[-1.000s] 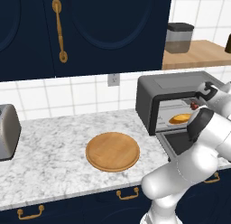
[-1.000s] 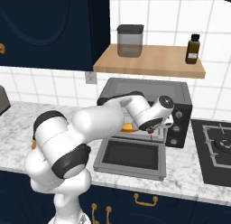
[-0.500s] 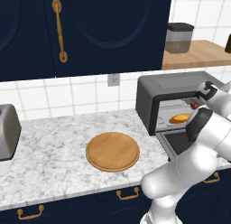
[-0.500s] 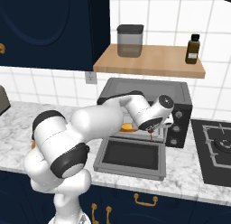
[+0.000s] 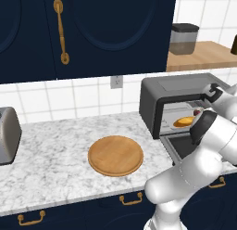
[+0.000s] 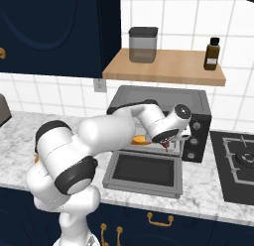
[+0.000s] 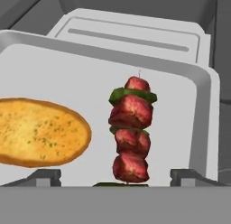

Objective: Pick up the kebab skewer and baguette bread, and place them inside the toaster oven. Close the toaster oven door and start by setting the timer.

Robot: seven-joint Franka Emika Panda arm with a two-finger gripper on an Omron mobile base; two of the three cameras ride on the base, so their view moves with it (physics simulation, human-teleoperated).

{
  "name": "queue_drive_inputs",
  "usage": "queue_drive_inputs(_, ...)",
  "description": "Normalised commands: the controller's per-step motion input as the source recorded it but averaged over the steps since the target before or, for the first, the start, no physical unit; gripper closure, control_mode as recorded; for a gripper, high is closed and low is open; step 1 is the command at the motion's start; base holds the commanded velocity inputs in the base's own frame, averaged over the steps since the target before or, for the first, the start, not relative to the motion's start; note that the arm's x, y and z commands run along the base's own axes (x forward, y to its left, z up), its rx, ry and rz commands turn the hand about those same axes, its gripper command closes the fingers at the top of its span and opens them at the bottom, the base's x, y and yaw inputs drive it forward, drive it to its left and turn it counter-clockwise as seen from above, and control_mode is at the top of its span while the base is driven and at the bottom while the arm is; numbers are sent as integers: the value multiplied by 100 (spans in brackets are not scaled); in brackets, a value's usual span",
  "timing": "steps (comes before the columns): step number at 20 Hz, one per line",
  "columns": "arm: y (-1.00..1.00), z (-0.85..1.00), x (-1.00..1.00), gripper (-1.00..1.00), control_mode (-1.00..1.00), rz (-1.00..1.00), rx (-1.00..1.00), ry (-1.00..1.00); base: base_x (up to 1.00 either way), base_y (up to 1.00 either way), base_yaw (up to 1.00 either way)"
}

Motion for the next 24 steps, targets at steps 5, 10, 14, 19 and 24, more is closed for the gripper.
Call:
queue_drive_inputs(5,0,19,-49,-100,-100,0,0,-2,0,0,0)
queue_drive_inputs(10,1,5,-57,-100,-100,0,0,-2,0,0,0)
queue_drive_inputs(14,29,0,-29,-100,-100,0,0,-12,0,0,0)
queue_drive_inputs(19,33,0,-18,-100,-100,-4,0,-24,0,0,0)
queue_drive_inputs(24,8,6,-2,-100,-100,-11,3,-24,0,0,0)
